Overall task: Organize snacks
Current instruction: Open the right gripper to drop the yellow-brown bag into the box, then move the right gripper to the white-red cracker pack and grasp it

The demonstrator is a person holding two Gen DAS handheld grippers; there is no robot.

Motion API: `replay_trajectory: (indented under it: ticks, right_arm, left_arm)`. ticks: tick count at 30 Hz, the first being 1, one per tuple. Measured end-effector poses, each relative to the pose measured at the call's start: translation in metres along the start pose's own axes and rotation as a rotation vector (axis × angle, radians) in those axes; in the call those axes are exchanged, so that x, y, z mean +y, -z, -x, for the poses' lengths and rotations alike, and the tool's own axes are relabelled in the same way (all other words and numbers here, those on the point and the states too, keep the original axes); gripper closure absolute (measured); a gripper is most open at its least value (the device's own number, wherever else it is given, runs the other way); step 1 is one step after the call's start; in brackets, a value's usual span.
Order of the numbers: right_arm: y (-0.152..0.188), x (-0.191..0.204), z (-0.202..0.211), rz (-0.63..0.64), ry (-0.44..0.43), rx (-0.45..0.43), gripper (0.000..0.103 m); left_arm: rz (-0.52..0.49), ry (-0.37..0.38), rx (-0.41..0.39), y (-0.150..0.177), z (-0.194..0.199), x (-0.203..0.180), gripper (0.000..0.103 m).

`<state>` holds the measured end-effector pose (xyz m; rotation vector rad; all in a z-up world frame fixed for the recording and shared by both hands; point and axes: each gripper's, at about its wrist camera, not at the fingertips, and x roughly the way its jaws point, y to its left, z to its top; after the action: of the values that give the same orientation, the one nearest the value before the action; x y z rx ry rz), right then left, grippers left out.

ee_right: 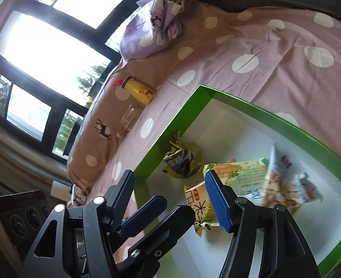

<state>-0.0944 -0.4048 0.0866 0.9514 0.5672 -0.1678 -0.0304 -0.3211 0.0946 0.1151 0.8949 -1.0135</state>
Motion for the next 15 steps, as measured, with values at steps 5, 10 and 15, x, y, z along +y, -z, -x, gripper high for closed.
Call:
replay_trajectory:
  ticks: [5,10,15]
  right_arm:
    - [0.001,0.004,-0.002,0.013,0.039,-0.002,0.037]
    - [0.004,0.015,-0.003,0.045,0.068,-0.014,0.037]
    - [0.008,0.029,-0.001,0.088,0.108,-0.041,0.037]
  left_arm:
    - [0.024,0.033,-0.012,0.004,0.008,0.004,0.059]
    - [0.019,-0.024,-0.046,0.014,0.026,0.011,0.057]
    - [0.093,-0.072,-0.091,0.028,0.057,0.038,0.047]
